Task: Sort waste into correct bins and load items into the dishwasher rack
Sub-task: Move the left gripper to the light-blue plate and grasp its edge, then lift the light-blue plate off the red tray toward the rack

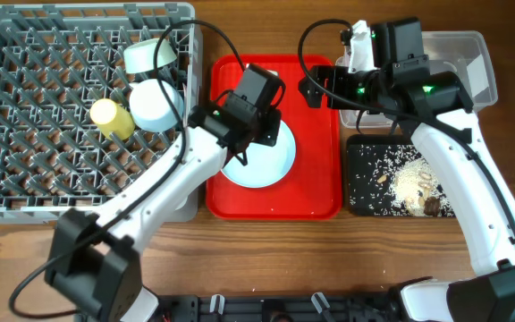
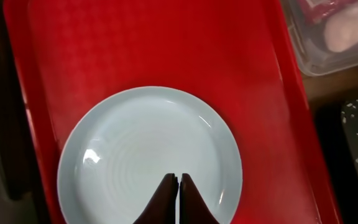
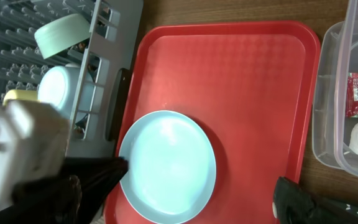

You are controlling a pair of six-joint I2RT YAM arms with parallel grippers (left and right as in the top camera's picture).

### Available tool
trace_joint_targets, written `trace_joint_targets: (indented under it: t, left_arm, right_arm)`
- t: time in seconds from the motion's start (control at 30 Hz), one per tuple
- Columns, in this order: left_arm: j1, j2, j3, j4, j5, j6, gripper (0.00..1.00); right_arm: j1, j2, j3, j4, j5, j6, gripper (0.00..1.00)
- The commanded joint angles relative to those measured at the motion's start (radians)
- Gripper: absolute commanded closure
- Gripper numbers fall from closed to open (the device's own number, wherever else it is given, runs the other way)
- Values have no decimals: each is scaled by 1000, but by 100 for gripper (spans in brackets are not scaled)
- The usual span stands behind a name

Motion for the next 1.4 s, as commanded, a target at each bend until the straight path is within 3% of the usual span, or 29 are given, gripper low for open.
trace_joint_targets:
  t: [0.0,0.1,0.23,0.47,0.7,0.87,0.9,0.97,1.13,1.2,1.23,1.27,1.3,1.37]
  left_arm:
    - [5,113,-1,25,92,-34,96]
    - [-2,212,-1,59,229,-34,96]
    - [-5,334,-1,76,298,-56,96]
    - [-23,355,-1,95,637,-45,96]
    - [-102,355,-1,82,722,-45,96]
    - [-74,339,-1,90,658,-19,93]
    - [-36,328,-1,95,657,-24,85]
    - [31,310,-1,100,664,-54,85]
    - [233,231,-1,101,729,-31,67]
    - [293,220,-1,97,728,-11,55]
    - [320,220,-1,87,727,19,48]
    - [341,221,-1,66,720,53,32]
    - [354,221,-1,33,666,62,0]
    - [357,221,-1,-5,582,62,0]
  right_arm:
    - [1,13,-2,3,-16,6,0]
    - [1,13,-2,3,-16,5,0]
    - [1,13,-2,3,-16,5,0]
    - [1,13,-2,3,-16,5,0]
    - [1,13,-2,3,-16,5,0]
    - [1,13,-2,3,-16,5,0]
    - [1,13,-2,3,-16,5,0]
    - [1,13,-2,3,-16,6,0]
    - [1,13,-2,3,-16,5,0]
    - [1,13,-2,3,-16,5,0]
    - [1,13,-2,3,-16,5,0]
    - [1,13,-2,3,-16,6,0]
    - [1,13,-2,3,-16,5,0]
    - [1,13,-2,3,-16,6,0]
